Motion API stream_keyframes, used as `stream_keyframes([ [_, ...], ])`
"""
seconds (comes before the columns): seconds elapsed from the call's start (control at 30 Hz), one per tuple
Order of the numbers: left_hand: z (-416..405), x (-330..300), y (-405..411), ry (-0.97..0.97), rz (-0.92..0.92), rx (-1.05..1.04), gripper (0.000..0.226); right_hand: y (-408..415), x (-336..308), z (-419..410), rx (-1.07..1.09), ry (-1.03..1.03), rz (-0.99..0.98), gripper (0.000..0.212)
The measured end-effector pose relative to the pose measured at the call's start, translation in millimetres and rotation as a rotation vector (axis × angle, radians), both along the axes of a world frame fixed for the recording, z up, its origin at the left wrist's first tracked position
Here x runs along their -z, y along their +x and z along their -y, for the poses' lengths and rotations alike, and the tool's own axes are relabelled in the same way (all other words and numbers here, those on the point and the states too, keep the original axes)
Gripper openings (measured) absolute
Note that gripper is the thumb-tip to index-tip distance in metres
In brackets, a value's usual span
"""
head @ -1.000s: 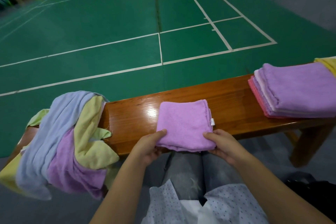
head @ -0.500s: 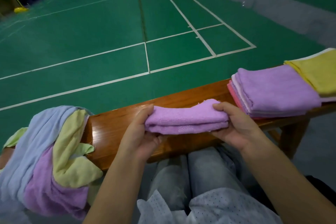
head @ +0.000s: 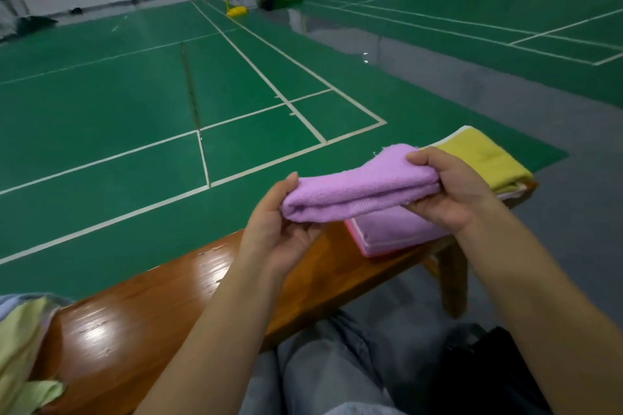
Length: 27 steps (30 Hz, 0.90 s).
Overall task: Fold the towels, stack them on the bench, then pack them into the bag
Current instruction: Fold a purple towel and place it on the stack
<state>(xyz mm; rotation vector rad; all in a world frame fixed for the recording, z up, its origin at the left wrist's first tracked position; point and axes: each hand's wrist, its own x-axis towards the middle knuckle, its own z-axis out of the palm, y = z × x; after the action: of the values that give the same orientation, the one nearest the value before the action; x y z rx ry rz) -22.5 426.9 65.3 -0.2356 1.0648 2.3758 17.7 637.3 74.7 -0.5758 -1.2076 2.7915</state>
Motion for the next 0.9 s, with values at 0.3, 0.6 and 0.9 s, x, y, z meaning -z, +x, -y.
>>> stream_keyframes([
  [0.3,-72,59,-44,-0.294,-0.095,0.212,0.028,-33,37,-76,0.043,0.599,0.3,0.015],
  [0.6,-97,89,-44,-0.56,0.035,0.266,0.057,-22,109,-100,0.02,1.303,0.526,0.034],
  [0.9,-111,78,-65,-0.771,-0.07,0.301,0.046,-53,99,-103,0.05,1.334,0.386,0.053],
])
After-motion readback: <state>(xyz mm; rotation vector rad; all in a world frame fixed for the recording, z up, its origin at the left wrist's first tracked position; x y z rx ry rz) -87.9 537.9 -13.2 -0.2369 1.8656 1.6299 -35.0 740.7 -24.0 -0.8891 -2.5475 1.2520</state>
